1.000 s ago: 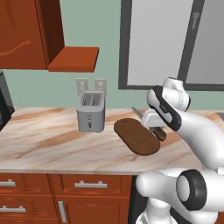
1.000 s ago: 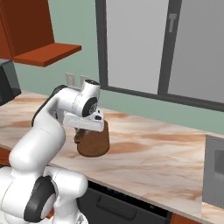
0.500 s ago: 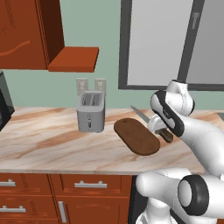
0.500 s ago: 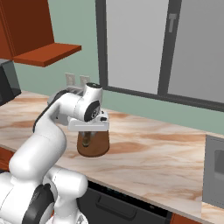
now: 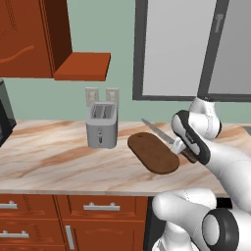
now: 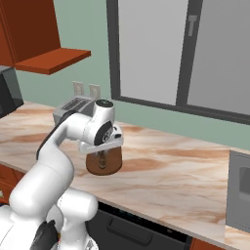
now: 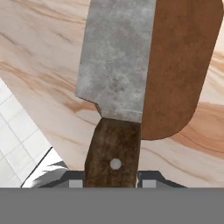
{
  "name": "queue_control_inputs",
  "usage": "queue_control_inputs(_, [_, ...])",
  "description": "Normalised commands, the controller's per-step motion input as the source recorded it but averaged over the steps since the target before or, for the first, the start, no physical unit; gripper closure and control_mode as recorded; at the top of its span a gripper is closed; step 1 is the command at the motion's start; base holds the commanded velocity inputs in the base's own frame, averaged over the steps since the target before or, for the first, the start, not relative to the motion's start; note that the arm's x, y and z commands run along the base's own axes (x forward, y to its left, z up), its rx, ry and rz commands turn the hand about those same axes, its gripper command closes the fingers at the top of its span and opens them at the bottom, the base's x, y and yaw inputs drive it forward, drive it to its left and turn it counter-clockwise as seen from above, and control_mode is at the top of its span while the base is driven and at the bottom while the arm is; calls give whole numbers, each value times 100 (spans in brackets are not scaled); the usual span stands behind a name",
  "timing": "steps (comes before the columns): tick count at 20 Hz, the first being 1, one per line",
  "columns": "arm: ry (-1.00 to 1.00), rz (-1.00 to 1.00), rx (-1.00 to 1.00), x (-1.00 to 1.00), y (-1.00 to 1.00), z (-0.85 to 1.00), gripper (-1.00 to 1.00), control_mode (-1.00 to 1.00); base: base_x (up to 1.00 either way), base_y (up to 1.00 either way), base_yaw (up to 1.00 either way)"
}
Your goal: Pick up the knife from the drawer and place it on the cutting board. Then place the meat from the plate to the cutting board.
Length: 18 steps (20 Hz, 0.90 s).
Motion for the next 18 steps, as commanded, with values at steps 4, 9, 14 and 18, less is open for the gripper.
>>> queue_control_inputs(4, [9,2,0,10,0,-20,100,-100,0,0,0])
queue_control_inputs(9, [14,0,0,19,0,-19,100,-100,0,0,0])
queue_control_inputs(14, [10,0,0,33,0,-8,100,-100,0,0,0])
queue_control_inputs(18, [2,0,0,32,0,-15,100,-100,0,0,0])
